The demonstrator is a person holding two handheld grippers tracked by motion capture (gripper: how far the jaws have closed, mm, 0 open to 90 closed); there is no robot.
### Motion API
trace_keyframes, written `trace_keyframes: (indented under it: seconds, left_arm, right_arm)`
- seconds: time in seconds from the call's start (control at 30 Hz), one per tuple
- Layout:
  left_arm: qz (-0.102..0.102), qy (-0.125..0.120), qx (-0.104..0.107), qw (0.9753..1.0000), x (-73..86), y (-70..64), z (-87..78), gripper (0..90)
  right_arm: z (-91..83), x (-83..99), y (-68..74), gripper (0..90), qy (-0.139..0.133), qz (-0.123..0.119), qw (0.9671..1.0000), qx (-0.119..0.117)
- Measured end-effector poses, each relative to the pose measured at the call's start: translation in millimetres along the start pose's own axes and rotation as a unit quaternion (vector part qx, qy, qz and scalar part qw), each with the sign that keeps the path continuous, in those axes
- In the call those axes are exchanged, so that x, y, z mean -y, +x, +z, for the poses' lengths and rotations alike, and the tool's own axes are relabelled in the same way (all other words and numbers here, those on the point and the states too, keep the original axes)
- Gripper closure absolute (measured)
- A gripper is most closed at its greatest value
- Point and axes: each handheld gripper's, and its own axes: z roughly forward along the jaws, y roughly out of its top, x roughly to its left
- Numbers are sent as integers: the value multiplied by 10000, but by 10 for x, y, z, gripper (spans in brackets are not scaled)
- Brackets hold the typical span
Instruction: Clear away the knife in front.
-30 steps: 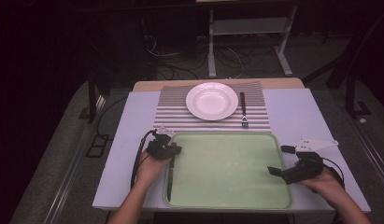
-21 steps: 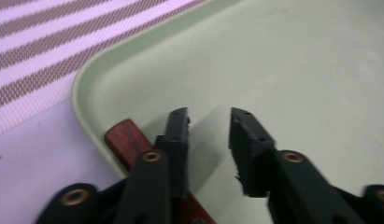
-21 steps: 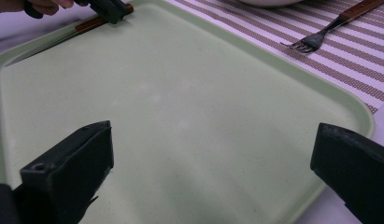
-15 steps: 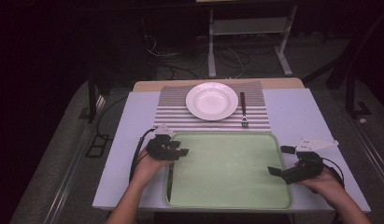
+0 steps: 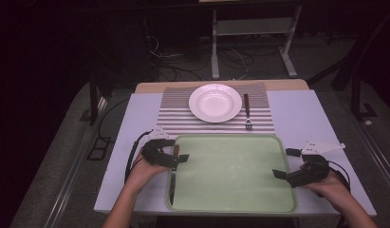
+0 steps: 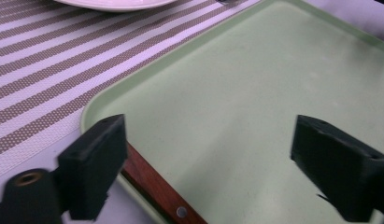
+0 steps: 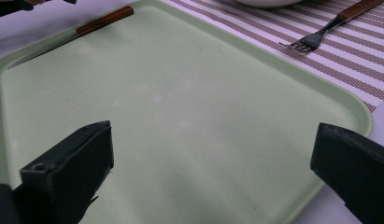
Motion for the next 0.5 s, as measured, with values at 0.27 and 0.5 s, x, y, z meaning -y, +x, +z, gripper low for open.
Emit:
trace_keyframes:
  seconds: [0.27,0.5]
  left_arm:
    - [154,-134,-29,9998,82,-67,-137,0]
    - [212,-432,-241,9986,160,-81,-277,0]
  right_arm:
    - [-10,1,4,0,-30,18,10000,29]
    - [-21,11,7,0,-15,10,10000,62]
